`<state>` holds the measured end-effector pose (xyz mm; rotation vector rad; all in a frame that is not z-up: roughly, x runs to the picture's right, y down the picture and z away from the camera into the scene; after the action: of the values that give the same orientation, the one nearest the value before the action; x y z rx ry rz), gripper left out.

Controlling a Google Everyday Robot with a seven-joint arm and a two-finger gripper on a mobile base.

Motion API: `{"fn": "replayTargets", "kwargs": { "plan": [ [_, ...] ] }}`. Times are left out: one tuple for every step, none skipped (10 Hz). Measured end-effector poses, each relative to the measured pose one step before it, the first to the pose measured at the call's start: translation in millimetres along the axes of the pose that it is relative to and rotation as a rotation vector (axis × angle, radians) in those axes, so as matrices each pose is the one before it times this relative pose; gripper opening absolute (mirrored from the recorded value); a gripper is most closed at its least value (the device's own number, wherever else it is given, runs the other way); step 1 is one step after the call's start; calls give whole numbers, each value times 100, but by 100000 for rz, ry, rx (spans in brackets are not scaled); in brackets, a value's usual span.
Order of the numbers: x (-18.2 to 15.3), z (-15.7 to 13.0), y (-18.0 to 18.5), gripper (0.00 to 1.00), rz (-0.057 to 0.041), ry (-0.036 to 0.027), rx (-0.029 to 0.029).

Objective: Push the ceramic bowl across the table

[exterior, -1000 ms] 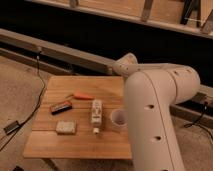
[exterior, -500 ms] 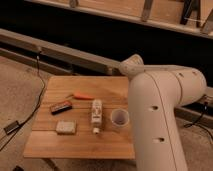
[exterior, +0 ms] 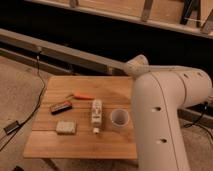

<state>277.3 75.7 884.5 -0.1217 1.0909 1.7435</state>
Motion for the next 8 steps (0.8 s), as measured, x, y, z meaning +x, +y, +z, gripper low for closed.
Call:
{"fn": "replayTargets", "kwargs": {
  "plan": [
    [-296,328,-621,65,951,210,1204],
    [-281,310,-429,65,706,90,890],
    [-332,406,-426,65,837,70,907],
    [-375,397,-479,65,994,13,921],
    [-370,313,-479,65,1016,-45,854],
    [-393,254,-545,65,1172,-62,935],
    [-403,213,-719,65,1801,-120,1045],
    [-398,139,-887,65,2207,-64,943]
  ]
}}
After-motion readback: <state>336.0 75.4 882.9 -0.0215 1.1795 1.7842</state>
